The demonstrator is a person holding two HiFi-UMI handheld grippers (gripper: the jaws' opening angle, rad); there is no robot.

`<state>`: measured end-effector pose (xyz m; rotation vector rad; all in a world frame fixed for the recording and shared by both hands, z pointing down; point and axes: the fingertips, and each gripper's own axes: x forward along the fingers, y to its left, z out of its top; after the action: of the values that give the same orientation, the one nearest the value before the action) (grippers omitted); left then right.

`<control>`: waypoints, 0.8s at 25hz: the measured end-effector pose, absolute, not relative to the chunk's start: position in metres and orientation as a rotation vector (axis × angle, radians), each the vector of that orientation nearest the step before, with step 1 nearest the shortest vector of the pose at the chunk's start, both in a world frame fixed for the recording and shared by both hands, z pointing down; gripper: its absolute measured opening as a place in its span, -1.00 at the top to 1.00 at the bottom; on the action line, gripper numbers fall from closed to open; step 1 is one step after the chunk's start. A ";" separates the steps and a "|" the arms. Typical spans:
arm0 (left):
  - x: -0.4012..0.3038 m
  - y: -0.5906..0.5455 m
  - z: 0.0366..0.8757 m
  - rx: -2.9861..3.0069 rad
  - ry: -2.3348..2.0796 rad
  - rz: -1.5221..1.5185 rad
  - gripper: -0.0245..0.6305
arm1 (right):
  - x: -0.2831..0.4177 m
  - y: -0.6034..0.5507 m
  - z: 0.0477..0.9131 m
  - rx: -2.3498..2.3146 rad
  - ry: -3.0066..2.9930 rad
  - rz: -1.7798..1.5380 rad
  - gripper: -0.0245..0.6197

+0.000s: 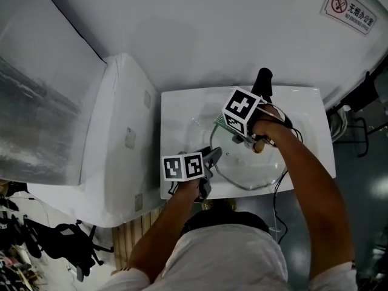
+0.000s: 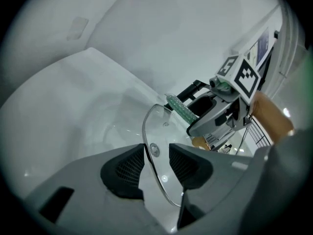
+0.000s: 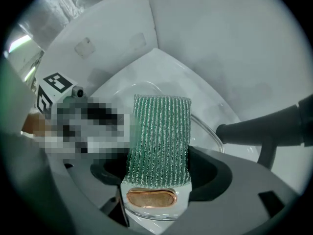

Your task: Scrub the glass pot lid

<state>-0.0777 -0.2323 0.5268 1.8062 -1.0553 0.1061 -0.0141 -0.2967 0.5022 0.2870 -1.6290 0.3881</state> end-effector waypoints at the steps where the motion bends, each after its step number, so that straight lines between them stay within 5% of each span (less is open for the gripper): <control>1: -0.078 -0.232 0.527 1.807 -1.058 0.108 0.41 | -0.012 -0.297 0.501 0.298 -1.635 0.406 -0.16; 20: -0.080 -0.233 0.527 1.826 -1.043 0.109 0.45 | 0.050 -0.285 0.475 0.676 -1.822 0.637 -0.16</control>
<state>-0.0799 -0.2332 0.5266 1.8258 -1.0433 0.1090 0.0496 -0.2849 0.4745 0.6761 -1.8219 0.6369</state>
